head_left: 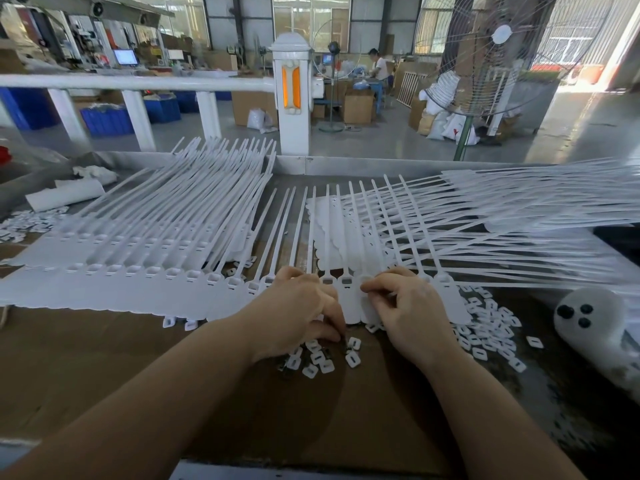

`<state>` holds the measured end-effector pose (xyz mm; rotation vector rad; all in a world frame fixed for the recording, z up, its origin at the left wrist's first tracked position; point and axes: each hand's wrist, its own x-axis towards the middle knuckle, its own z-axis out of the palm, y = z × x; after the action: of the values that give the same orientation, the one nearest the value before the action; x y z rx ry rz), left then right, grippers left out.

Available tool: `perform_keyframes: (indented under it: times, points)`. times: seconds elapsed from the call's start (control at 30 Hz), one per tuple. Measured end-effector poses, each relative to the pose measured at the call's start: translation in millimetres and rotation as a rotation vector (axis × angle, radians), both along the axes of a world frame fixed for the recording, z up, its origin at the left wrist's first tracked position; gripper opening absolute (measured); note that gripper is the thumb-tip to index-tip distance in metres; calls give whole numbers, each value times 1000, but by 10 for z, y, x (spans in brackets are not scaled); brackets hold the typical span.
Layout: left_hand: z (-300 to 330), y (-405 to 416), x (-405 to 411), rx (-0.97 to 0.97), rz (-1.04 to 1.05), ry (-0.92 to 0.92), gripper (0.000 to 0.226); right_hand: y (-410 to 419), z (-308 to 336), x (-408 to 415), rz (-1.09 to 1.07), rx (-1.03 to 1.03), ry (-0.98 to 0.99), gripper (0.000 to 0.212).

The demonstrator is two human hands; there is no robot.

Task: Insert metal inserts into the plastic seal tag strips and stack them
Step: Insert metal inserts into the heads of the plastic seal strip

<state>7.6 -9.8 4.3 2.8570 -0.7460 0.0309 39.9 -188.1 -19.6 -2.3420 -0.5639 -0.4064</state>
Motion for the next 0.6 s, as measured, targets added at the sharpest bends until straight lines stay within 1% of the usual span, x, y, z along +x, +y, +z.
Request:
perform_keyframes:
  times: [0.2,0.27,0.33,0.47,0.6]
  points:
    - [0,-7,-42,-243,90,50,13,7,10,-9,-2,6,12,16]
    - [12,-42,-64,-276,105,48,12,6,12,-8,-3,4,15,17]
    - [18,-93,-82,-272,93,43,13,4,13,-6,-2,5,18,17]
    - [1,-163,-79,-109,92,40,15,-1,8,-8,1,11,19,17]
    - [-14,-153,-80,-125,108,83,13,-3,2,-7,3,12,15,16]
